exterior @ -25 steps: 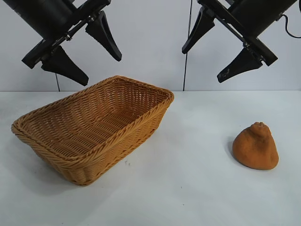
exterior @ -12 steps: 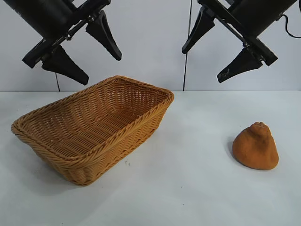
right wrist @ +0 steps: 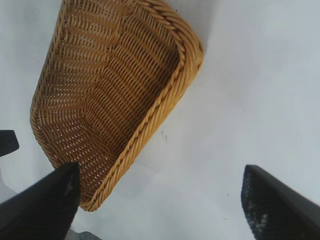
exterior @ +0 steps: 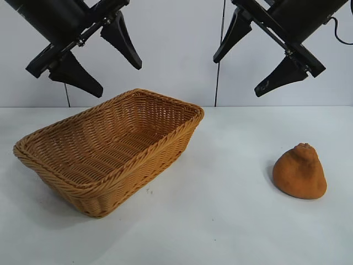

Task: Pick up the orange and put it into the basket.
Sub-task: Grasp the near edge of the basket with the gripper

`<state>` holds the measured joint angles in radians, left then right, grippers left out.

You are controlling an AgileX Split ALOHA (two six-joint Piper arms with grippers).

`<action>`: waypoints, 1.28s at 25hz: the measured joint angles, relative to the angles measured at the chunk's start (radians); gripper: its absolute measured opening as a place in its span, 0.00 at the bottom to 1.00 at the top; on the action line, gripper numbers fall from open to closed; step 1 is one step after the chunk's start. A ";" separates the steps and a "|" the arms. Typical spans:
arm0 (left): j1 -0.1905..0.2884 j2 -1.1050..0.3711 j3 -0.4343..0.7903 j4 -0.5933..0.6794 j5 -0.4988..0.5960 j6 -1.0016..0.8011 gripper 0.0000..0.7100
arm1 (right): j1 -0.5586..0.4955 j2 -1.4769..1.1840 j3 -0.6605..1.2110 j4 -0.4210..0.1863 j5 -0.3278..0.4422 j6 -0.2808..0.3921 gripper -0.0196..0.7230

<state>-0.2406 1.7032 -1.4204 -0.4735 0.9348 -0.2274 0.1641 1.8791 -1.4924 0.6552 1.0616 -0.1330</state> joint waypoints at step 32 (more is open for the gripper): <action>0.000 0.068 0.526 0.103 -0.482 -0.623 0.74 | 0.000 0.000 -0.001 0.002 0.001 0.000 0.84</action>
<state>-0.2406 1.7707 -0.8946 -0.3702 0.4525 -0.8509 0.1641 1.8791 -1.4935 0.6572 1.0624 -0.1330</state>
